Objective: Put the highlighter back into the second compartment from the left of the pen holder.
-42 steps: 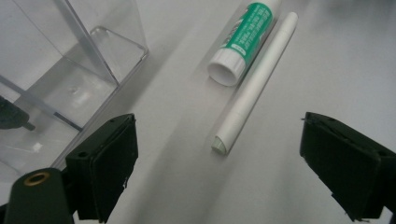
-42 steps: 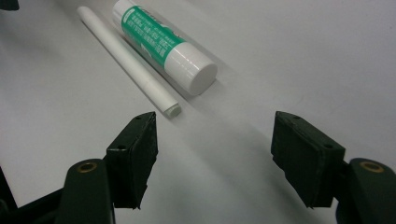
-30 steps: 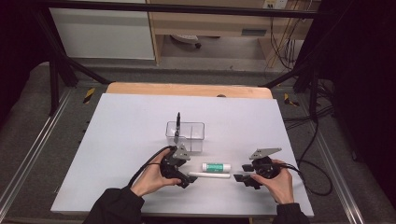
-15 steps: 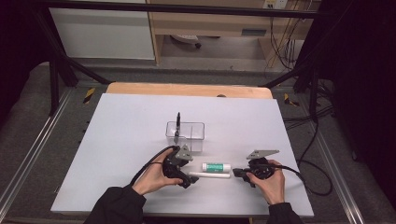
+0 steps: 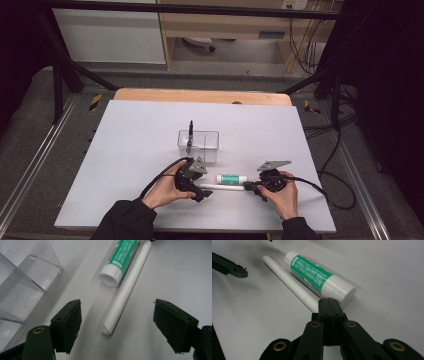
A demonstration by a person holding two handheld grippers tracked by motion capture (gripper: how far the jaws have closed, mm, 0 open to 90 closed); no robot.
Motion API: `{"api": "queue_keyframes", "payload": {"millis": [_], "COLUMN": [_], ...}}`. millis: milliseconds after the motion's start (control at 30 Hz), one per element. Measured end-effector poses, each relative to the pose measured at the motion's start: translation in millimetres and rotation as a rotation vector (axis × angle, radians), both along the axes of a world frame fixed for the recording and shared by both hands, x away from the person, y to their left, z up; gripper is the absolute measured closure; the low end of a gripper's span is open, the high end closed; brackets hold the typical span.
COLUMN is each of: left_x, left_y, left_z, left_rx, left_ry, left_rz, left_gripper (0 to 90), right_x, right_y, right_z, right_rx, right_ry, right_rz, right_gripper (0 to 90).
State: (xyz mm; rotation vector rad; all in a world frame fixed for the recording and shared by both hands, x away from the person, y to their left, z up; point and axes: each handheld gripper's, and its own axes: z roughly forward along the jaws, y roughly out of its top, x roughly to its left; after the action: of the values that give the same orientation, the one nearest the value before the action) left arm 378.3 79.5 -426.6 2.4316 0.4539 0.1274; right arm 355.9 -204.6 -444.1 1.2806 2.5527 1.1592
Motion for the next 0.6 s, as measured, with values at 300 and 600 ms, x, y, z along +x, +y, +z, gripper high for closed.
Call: {"api": "queue_keyframes", "payload": {"millis": [300,600], "left_x": [4.4,10.4], "left_y": [-5.7,-10.6], "left_z": [-5.4,-10.6], "left_rx": [0.038,0.062], "left_ry": [-0.010,-0.028], "left_rz": [-0.039,-0.075], "left_gripper": [35.8,58.6], "right_x": [2.0,-1.3], "right_y": [12.9,5.2], "right_z": [-1.5,5.8], "right_rx": [-0.006,-0.019], "right_ry": [-0.012,-0.022], "right_rz": [0.017,0.020], "right_gripper": [88.9,76.2]}}
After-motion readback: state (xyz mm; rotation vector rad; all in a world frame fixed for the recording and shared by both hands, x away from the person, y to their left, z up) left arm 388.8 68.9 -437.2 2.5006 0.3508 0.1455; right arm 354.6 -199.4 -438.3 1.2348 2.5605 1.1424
